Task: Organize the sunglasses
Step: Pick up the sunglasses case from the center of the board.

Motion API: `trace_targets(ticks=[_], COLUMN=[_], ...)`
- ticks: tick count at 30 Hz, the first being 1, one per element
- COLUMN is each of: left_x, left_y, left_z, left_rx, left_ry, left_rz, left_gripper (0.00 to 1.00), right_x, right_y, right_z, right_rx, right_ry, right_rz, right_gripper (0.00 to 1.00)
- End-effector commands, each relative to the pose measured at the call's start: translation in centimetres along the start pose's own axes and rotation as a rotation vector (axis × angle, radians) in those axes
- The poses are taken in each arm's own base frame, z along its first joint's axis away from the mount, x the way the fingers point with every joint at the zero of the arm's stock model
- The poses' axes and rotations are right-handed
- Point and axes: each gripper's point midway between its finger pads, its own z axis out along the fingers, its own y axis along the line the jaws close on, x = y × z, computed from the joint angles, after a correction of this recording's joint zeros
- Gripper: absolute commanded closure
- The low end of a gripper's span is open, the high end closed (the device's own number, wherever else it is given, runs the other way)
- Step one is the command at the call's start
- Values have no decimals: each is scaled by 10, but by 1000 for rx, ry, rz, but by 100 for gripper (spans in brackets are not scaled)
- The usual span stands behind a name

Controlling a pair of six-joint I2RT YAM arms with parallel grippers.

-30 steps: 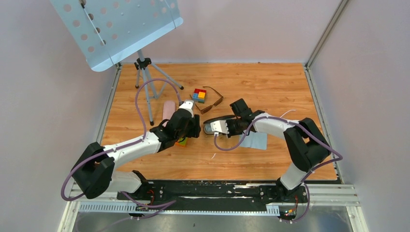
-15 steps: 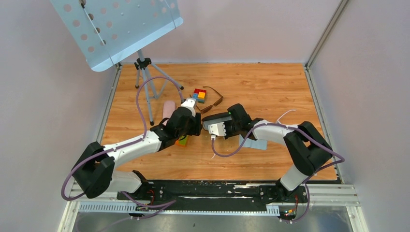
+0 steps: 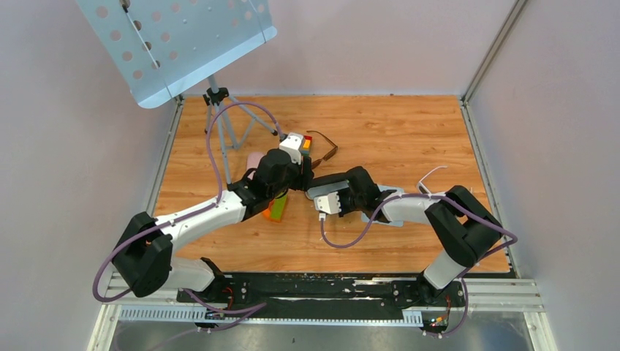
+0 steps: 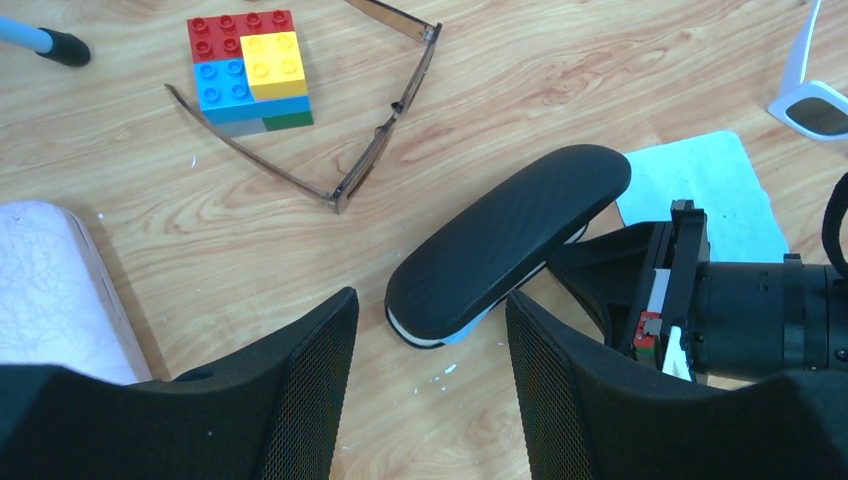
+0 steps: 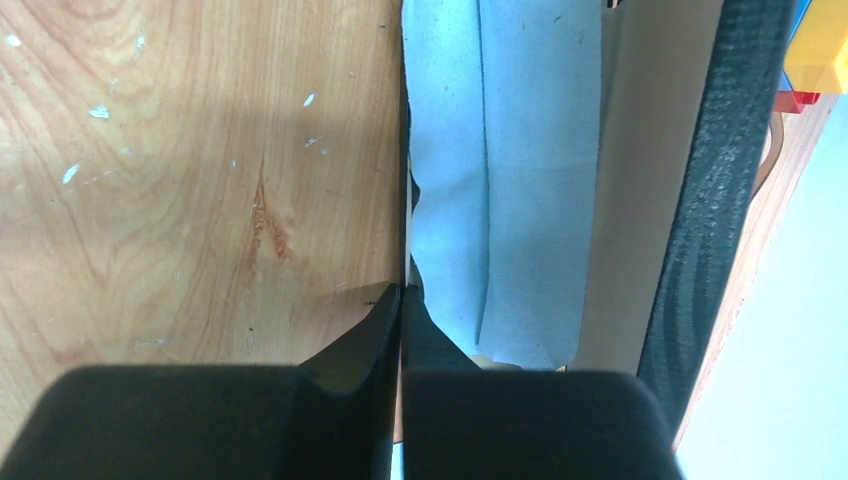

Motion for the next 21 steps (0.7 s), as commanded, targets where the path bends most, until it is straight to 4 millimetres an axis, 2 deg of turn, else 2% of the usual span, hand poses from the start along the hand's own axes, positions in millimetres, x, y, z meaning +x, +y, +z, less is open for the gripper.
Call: trace_targets(ticks=[1, 6, 9, 13, 18, 21], left_x=[-8, 2, 11, 27, 33, 37], left_y=[0, -23, -20, -16, -15, -19], left_z=[2, -2, -4, 0, 9, 12], left_rx=[11, 177, 201, 222, 226, 249], left_ry=[-26, 10, 39, 167, 185, 198], left_rz=[17, 144, 268, 405, 430, 423], left_gripper=[40, 41, 40, 41, 41, 41], right_x=[-1, -6, -6, -6, -6, 0], right_y=[0, 3, 5, 7, 0, 3], right_z=[-1, -2, 0, 1, 2, 7], right_rx=[22, 8, 20, 8, 22, 2], right_ry=[14, -17, -27, -18, -27, 3], right_rz=[2, 10, -33, -41, -14, -4], right_gripper=[100, 100, 100, 100, 100, 100])
